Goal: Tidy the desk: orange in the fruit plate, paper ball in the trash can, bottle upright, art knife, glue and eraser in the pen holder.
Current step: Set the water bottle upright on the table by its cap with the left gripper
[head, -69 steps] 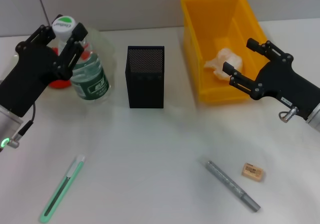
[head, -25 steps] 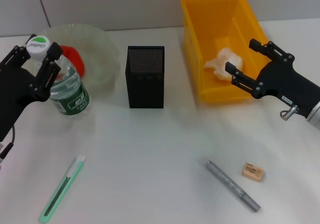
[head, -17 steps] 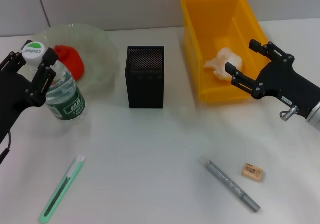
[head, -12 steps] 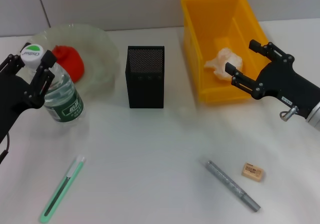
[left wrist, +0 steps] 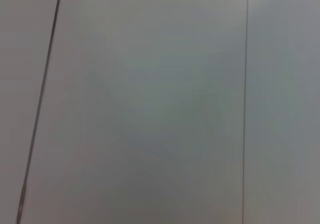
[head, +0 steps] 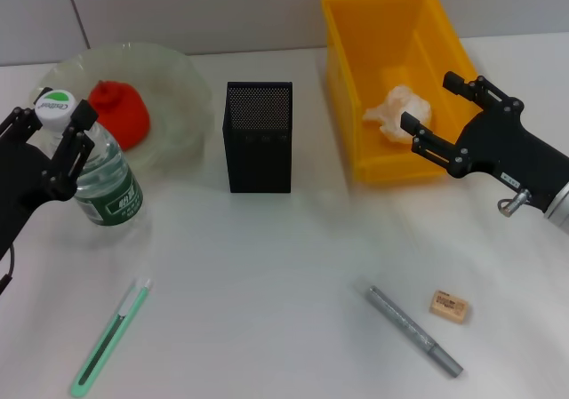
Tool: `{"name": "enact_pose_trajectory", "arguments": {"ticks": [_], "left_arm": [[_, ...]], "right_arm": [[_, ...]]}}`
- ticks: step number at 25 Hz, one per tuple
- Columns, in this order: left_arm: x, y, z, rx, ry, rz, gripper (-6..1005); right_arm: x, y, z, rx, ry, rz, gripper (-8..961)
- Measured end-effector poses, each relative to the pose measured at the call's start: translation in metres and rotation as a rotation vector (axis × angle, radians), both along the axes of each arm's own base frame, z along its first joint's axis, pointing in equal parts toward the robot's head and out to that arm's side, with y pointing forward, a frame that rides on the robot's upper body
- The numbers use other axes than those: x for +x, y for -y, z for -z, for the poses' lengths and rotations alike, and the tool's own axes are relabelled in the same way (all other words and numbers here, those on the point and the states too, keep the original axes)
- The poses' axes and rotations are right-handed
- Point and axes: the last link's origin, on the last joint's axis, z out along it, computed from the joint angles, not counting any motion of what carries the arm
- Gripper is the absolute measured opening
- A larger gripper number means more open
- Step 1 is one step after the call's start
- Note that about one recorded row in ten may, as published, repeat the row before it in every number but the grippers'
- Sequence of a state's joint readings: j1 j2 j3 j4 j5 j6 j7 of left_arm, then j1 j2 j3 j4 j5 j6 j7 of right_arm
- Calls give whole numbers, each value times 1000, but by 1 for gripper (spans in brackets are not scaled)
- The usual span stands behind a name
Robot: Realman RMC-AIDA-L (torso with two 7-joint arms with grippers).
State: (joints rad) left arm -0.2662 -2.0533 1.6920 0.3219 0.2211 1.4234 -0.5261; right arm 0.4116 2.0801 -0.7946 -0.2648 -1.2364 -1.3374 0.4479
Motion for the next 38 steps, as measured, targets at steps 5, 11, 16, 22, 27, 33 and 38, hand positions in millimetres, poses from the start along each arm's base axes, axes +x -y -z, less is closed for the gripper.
{"name": "enact_pose_trajectory", "arguments": {"ticks": [5,11,16,22,27,33,38], "left_arm": [[-3,-1,1,2,-16,-19,432],[-8,-3,3,6,-30,-51,433],[-10,-4,4,3,-37,-67,433],[-16,-5,3,10,-39,-98,433],[-17,-4,3,8,-40,-107,432],[-19,-4,4,9,-40,-120,432],[-22,-9,3,13,-33,-154,433]], "right_arm": [[1,-1,0,2,10,8,769],[2,0,0,3,12,9,769],[2,0,1,2,11,9,769],[2,0,1,1,10,9,769],[2,0,2,0,9,10,769],[1,0,1,3,12,7,769],[0,-2,1,3,12,3,769]]}}
